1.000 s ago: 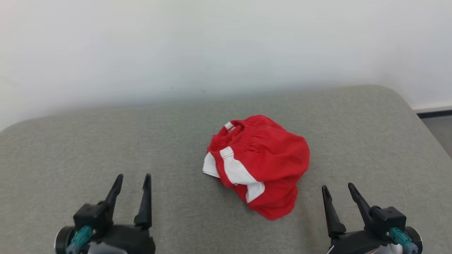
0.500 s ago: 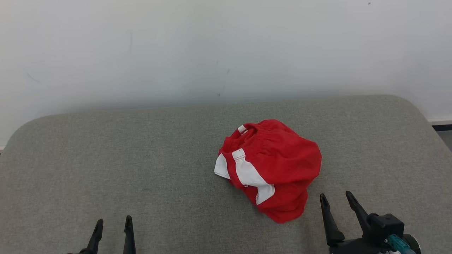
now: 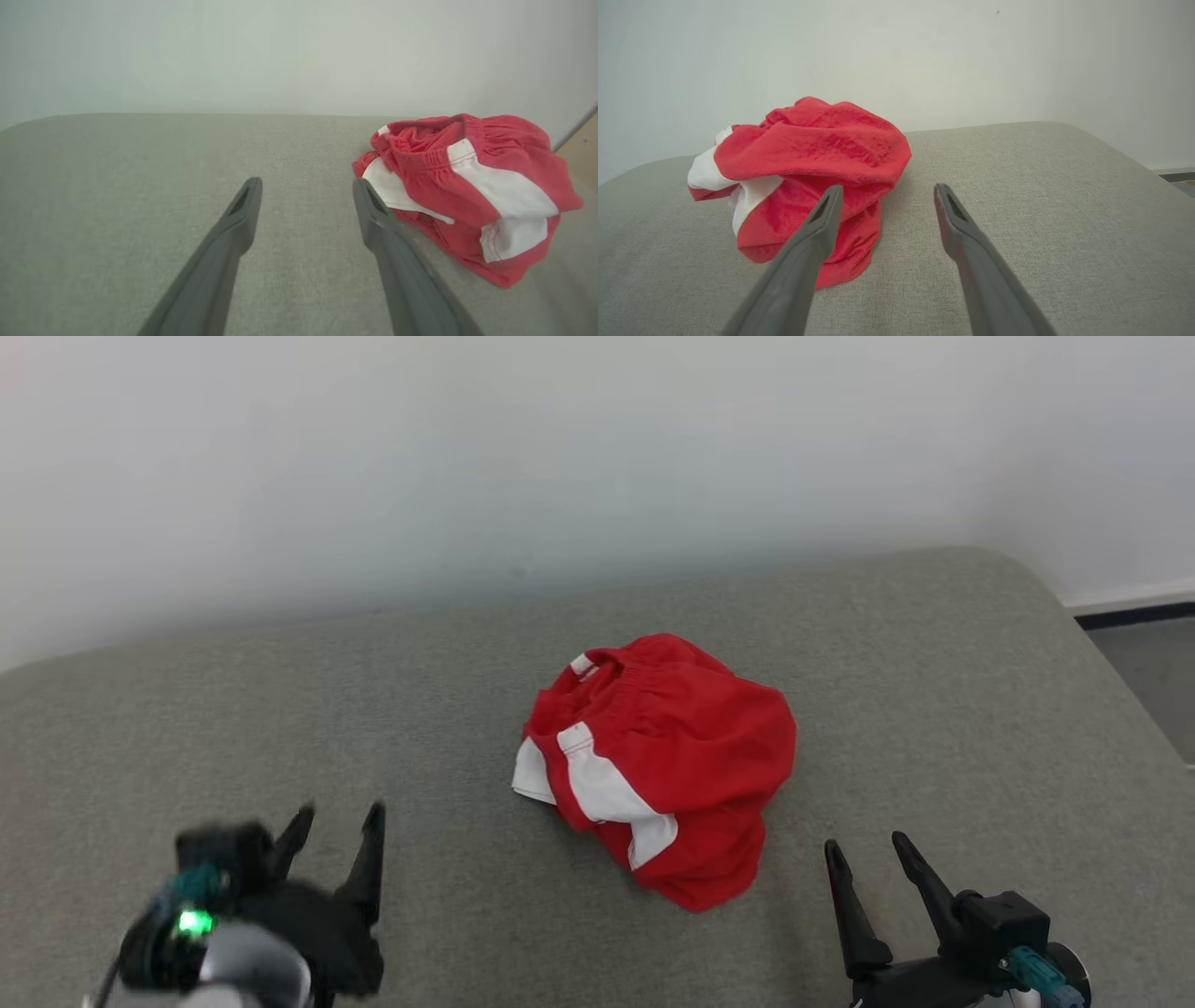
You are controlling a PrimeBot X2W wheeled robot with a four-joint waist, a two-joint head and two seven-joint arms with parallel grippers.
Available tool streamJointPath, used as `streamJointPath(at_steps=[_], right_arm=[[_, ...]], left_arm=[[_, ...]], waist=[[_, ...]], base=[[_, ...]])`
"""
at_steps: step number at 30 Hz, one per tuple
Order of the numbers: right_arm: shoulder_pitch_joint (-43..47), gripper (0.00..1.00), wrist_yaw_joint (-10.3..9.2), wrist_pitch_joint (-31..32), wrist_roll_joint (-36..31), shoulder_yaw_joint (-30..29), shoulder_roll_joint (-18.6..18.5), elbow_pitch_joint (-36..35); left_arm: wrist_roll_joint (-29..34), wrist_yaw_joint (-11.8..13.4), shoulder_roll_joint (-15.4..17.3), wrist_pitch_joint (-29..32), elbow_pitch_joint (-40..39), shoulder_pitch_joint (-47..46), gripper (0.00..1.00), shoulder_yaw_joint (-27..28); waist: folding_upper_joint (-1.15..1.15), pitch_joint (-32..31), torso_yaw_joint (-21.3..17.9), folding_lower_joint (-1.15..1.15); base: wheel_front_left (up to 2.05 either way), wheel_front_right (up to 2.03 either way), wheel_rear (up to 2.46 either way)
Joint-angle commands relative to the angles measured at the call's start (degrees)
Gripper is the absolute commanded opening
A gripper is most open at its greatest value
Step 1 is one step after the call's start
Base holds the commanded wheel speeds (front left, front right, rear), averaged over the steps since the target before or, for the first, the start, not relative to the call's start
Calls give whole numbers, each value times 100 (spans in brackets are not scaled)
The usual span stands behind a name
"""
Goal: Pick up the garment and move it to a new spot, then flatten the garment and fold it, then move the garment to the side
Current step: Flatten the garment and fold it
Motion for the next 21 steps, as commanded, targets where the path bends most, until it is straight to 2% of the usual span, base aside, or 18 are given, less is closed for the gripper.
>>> streamJointPath(at_steps=[1,10,13,16,18,21], right_arm=[[-28,100,-12,-19,52,18,-7,16],[-172,100,-12,-46,135,284,-7,79],[-244,100,-12,-77,167,299,-8,109],[-273,100,-12,-89,177,355,-6,132],[-301,100,-12,-116,187,358,-8,156],[-349,100,-12,-149,207,392,-6,200]], left_arm=[[-49,-89,45,174,14,-310,100,-39],[-459,-333,-77,2018,709,-1953,100,-362],[-561,-320,-168,2488,872,-2312,100,-464],[-696,-409,-167,2946,998,-2571,100,-548],[-704,-476,-109,3198,1042,-2692,100,-624],[-666,-441,-24,3460,1109,-2826,100,-674]], waist=[[0,140,-232,0],[0,486,-982,0],[0,601,-1191,0],[0,687,-1391,0],[0,724,-1493,0],[0,762,-1628,0]], base=[[0,0,0],[0,0,0],[0,0,0],[0,0,0],[0,0,0],[0,0,0]])
